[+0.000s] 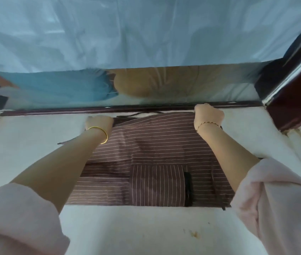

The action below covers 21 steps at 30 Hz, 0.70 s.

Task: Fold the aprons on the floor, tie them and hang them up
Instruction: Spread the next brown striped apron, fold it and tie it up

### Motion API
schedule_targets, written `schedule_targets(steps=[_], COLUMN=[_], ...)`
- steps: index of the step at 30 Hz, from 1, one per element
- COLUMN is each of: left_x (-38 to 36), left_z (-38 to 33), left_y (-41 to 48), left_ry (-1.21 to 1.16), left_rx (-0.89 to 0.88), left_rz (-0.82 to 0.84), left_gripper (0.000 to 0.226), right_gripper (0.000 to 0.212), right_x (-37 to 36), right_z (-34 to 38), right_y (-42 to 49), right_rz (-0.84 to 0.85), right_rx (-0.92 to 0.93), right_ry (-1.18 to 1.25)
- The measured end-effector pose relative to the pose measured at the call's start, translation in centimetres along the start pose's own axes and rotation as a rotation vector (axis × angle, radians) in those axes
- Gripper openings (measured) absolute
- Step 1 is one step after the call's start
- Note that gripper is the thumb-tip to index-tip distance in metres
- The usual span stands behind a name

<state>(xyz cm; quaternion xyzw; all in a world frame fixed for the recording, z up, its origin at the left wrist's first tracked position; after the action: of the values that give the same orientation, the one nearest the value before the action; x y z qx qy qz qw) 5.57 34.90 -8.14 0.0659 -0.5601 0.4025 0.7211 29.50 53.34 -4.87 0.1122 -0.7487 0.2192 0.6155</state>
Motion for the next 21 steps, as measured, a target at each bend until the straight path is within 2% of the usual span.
schedule_targets(steps=[3, 7, 9, 11, 13, 14, 17, 21], left_x=[-0.3, -1.8, -3.1, -4.4, -5.2, -5.5, -6.3, -8.3], left_z=[-0.8, -1.9, -2.6, -2.9, -3.0, -2.9, -2.8, -3.1], left_y=[3.0, 7.1, 9.3, 10.5, 10.7, 10.6, 9.1, 5.2], left_ry=[-0.037, -0.072, -0.122, -0.189, -0.195, -0.194, -0.183, -0.153], left_rx=[-0.034, -0.135, -0.197, -0.227, -0.246, -0.254, -0.233, -0.187], left_rz=[-0.036, 0.015, 0.026, 0.013, -0.022, -0.039, -0.064, -0.096], left_gripper=[0.022, 0.017, 0.019, 0.022, 0.027, 0.030, 0.033, 0.031], right_gripper=[0.027, 0.029, 0.034, 0.030, 0.032, 0.035, 0.046, 0.051], right_x=[-1.6, -4.6, -5.8, -7.3, -9.2, -10.2, -12.1, -13.0], right_z=[0.6, 2.0, 3.4, 5.8, 8.3, 9.2, 10.0, 9.8], right_y=[3.2, 5.8, 7.1, 7.1, 6.0, 5.4, 3.9, 0.7], right_rz=[0.028, 0.185, 0.110, -0.012, -0.035, -0.037, -0.067, -0.112], right_rx=[0.018, 0.012, 0.039, 0.193, 0.364, 0.388, 0.305, 0.317], right_ry=[-0.020, -0.086, -0.134, -0.089, 0.007, 0.040, 0.129, 0.159])
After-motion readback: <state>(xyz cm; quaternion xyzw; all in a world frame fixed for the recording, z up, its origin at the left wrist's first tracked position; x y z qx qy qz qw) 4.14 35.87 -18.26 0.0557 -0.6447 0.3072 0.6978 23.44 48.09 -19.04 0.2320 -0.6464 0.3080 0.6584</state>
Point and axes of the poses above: each hand's wrist, its own y-axis towards the middle knuckle, its own x-axis out of the back of the hand, z = x × y, the point moved 1 cm from there along y, towards the middle knuckle, and after that the axes turned 4 degrees about z, right-handed, at the moved point
